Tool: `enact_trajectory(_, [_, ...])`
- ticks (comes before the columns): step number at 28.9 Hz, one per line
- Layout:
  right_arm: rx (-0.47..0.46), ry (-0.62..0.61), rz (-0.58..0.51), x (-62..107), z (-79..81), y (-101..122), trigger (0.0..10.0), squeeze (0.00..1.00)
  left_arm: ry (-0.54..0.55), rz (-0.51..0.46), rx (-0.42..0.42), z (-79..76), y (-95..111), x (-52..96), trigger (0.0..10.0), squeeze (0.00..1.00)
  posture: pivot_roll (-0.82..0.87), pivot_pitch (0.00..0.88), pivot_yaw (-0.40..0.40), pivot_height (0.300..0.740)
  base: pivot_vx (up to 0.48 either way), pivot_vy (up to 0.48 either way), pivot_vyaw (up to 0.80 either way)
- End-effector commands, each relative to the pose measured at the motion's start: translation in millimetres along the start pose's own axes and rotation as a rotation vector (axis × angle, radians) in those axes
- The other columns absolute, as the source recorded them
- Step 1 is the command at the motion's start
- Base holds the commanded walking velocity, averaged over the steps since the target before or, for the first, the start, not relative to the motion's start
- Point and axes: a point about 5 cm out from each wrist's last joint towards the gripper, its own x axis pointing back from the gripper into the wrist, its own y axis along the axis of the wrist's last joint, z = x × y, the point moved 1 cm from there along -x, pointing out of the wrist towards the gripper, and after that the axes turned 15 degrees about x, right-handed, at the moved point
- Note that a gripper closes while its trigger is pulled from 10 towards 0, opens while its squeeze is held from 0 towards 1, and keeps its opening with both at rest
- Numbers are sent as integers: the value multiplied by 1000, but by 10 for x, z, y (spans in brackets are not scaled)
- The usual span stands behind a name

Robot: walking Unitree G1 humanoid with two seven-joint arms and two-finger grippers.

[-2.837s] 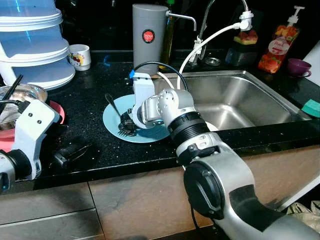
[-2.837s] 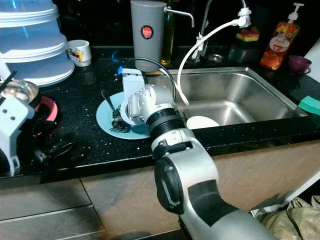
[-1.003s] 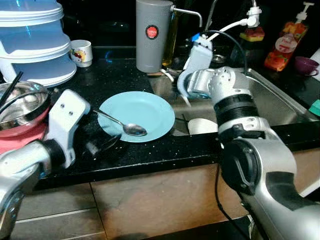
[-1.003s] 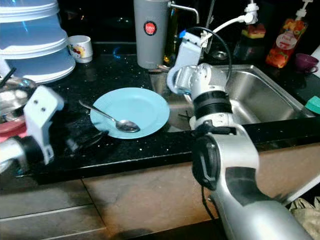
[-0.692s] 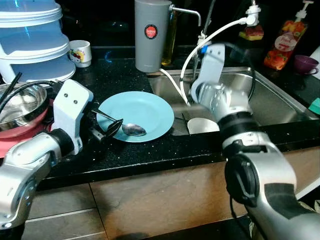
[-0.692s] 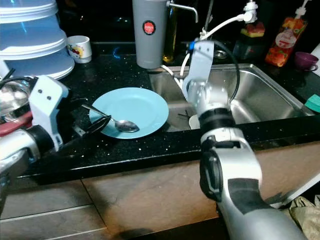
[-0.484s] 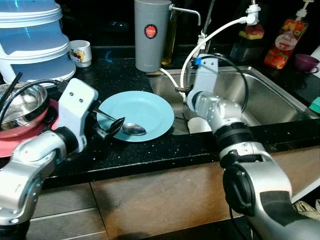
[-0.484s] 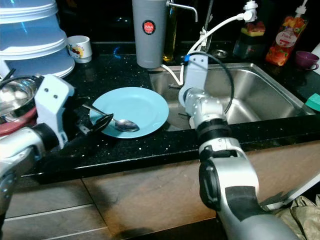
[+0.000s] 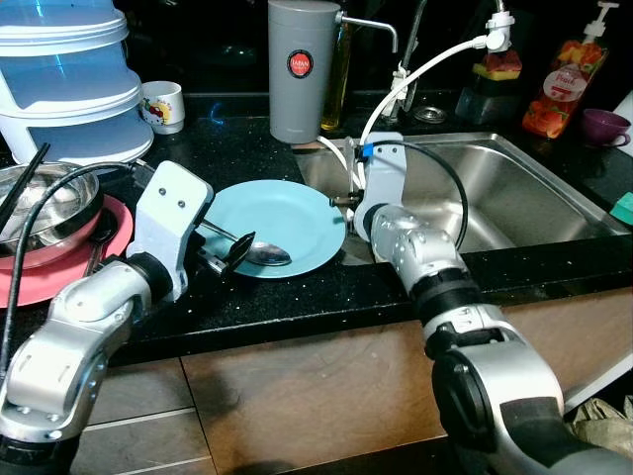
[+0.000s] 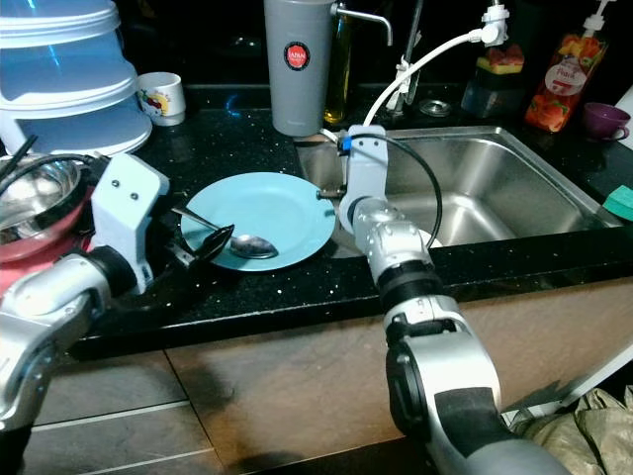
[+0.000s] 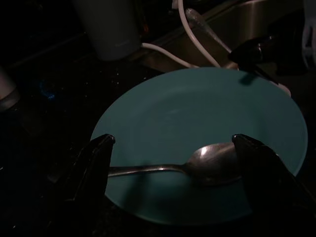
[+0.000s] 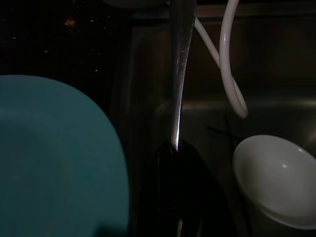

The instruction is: Kitchen organization

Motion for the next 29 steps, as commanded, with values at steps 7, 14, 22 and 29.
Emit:
enact_trajectory(7, [34, -21, -31, 14, -49, -1, 10000, 0, 20, -14, -11, 21, 18, -14, 10000, 0, 42, 39, -59, 740, 0, 0, 0])
enact_trajectory(14, [51, -21, -29, 21, -21, -32, 10000, 0, 75, 8, 9, 103, -22, -30, 10000, 0, 42, 52, -56, 740, 0, 0, 0])
enact_trajectory(22, [56, -22, -18, 41, 25, -92, 10000, 0, 78, 12, 4, 157, -46, -34, 10000, 0, 28, 67, -33, 740, 0, 0, 0])
enact_trajectory(29, [47, 11, -7, 89, 190, -162, 10000, 0, 115, 48, -28, 356, -59, 13, 10000, 0, 43, 66, -1, 740, 0, 0, 0])
